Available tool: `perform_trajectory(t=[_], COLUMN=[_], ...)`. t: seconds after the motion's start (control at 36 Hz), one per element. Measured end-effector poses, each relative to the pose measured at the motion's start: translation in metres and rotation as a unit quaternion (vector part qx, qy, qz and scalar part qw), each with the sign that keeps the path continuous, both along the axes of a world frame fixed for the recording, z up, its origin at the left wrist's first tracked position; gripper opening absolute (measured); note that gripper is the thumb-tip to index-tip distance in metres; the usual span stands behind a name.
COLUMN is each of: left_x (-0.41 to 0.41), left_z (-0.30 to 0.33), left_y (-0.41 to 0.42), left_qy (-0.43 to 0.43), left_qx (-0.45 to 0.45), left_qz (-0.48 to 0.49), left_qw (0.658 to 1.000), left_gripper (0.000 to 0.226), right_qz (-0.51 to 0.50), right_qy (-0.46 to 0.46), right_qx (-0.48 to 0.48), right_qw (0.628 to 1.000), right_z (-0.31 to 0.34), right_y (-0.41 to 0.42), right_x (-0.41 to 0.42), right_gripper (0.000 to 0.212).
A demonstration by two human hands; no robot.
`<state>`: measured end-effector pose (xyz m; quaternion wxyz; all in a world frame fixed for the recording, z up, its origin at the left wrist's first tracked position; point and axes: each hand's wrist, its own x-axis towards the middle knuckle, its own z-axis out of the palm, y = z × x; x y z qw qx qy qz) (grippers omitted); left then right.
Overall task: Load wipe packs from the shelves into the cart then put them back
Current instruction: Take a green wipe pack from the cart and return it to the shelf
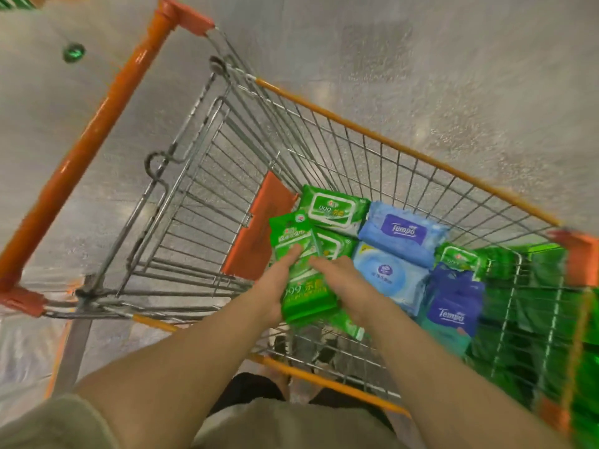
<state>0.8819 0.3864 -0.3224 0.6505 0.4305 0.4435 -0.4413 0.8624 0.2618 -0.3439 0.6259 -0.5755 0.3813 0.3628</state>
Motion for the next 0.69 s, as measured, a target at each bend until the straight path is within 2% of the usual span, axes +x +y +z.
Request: perform_trajectory(t=[0.11,0.19,0.28,0.39,0.42,0.5,0.61,0.64,0.69], left_x=[0.004,0.011,0.015,0.021,0.021,0.022,0.024,0.024,0.018], left_z=[0.024,0.043,0.059,0.080,0.086,0.103,0.121,0.131,0.157], left_y=[-0.002,-0.002,-0.001,0.001,0.002,0.004,0.002,0.001,-0.001], left_qy=[-0.039,-0.070,-0.107,-0.159,-0.173,-0.202,-0.232,-0.240,-0.261], left_qx=[-0.032,-0.047,-0.046,-0.030,-0.028,-0.049,-0.062,-0.069,-0.098], left_qz=[-0.016,-0.041,-0.087,-0.136,-0.150,-0.191,-0.225,-0.240,-0.266], left_qw=[0.999,0.996,0.989,0.977,0.973,0.959,0.944,0.938,0.923], left_gripper=[0.054,0.053,0.059,0.063,0.067,0.080,0.103,0.099,0.073], right_qz=[-0.108,-0.150,-0.170,-0.193,-0.196,-0.210,-0.234,-0.245,-0.278], right_qy=[-0.021,-0.027,-0.047,-0.085,-0.100,-0.156,-0.198,-0.199,-0.213], right_qx=[0.034,0.066,0.094,0.058,0.042,0.012,0.010,0.006,0.010], right_qw=[0.993,0.986,0.980,0.976,0.974,0.965,0.952,0.949,0.937], right_z=[0.018,0.027,0.046,0.085,0.098,0.122,0.155,0.166,0.180], right_y=[-0.002,-0.003,0.000,0.006,0.009,0.011,0.018,0.022,0.025], right_x=[0.000,-0.002,-0.005,-0.007,-0.009,-0.022,-0.039,-0.043,-0.052], right_gripper=[0.101,0.116,0.115,0.115,0.109,0.070,0.053,0.048,0.045])
